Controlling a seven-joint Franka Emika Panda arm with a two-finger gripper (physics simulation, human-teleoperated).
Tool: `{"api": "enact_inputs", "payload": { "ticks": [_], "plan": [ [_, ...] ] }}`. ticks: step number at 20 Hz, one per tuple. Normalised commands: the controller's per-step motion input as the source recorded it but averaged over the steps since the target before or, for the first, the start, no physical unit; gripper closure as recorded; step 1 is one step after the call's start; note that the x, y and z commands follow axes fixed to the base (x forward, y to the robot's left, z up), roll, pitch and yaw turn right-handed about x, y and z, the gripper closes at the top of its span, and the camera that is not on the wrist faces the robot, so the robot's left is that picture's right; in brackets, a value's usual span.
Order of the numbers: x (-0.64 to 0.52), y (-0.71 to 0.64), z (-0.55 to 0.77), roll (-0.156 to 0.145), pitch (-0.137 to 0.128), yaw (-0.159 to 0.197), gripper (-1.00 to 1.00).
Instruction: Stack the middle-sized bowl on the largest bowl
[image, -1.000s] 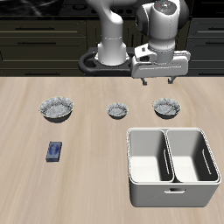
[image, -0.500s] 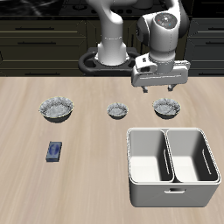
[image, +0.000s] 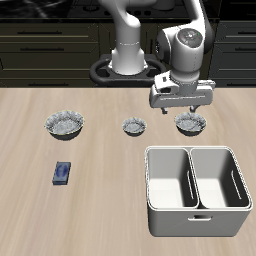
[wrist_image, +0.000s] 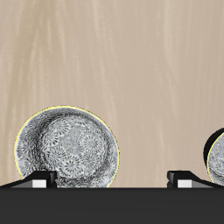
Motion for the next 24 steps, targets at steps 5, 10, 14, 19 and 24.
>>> {"api": "enact_inputs", "payload": {
  "ticks": [5, 10, 14, 19, 24],
  "plan": [
    [0.0, 0.07, -0.28, -0.019, 0.022, 0.024, -1.0],
    [0.05, -0.02, -0.27, -0.016, 0.062, -0.009, -1.0],
    [-0.11, 0.15, -0.25, 0.133, 0.035, -0.002, -1.0],
    [-0.01, 0.01, -0.2, 0.031, 0.056, -0.009, 1.0],
    [-0.06, -0.01, -0.01, 0.019, 0.02, -0.023, 1.0]
  ]
}}
